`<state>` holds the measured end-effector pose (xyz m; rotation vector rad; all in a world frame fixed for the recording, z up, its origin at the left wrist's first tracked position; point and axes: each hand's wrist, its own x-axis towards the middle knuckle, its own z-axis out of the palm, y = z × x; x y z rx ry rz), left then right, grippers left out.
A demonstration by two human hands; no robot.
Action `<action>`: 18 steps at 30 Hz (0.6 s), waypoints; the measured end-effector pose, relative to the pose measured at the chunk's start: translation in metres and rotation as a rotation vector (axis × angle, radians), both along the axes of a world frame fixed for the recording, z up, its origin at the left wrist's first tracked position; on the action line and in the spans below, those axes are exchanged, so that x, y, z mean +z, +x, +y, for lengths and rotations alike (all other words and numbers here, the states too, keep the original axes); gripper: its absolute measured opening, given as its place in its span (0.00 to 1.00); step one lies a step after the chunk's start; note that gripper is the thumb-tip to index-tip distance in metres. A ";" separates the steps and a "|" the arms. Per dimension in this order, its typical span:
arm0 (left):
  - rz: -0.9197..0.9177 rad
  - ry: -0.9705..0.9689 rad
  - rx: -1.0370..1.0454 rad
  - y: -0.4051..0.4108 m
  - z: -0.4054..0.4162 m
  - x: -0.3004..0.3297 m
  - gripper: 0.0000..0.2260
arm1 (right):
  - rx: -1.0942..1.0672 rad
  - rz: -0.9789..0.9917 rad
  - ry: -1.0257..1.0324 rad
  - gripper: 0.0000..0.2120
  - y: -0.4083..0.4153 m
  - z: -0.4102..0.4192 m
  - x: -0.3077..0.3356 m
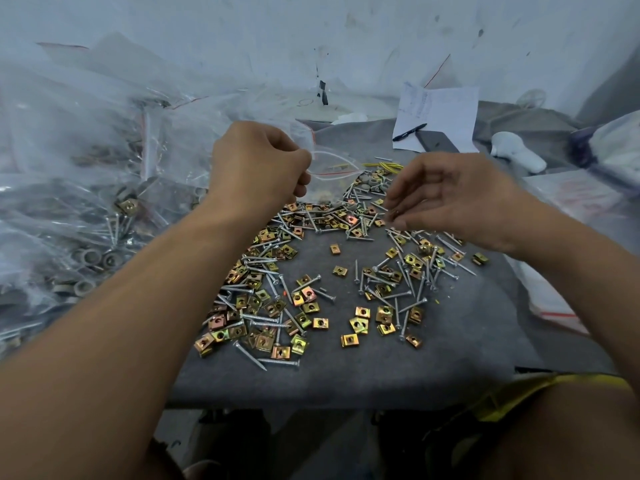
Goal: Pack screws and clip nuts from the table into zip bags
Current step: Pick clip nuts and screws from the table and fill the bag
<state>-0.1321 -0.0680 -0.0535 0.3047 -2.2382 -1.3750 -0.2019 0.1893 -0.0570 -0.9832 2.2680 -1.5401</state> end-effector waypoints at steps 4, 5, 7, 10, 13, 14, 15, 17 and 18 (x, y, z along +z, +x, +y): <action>0.003 -0.002 -0.003 0.000 0.000 0.000 0.05 | -0.019 0.024 0.055 0.18 0.000 -0.002 -0.003; 0.005 0.003 -0.004 0.000 0.000 0.001 0.05 | -0.030 0.042 0.096 0.18 -0.002 -0.002 -0.004; 0.009 0.014 0.001 0.000 0.000 0.001 0.05 | -0.056 0.072 0.235 0.19 -0.006 -0.004 -0.006; 0.005 0.012 0.000 0.000 -0.001 0.001 0.05 | -0.083 0.091 0.410 0.22 -0.009 -0.008 -0.010; 0.005 0.007 -0.007 0.000 -0.002 0.000 0.06 | -0.074 0.114 0.455 0.24 -0.008 -0.013 -0.012; 0.007 0.004 -0.006 0.001 -0.002 0.000 0.06 | -0.062 0.122 0.477 0.24 -0.007 -0.014 -0.012; 0.008 0.002 -0.004 0.001 -0.002 0.001 0.06 | -0.048 0.136 0.504 0.22 -0.007 -0.015 -0.011; 0.011 0.007 0.000 0.002 -0.003 0.001 0.06 | -0.030 0.165 0.560 0.19 -0.006 -0.018 -0.010; 0.012 0.010 0.001 0.002 -0.003 0.002 0.06 | -0.023 0.177 0.590 0.19 -0.005 -0.019 -0.008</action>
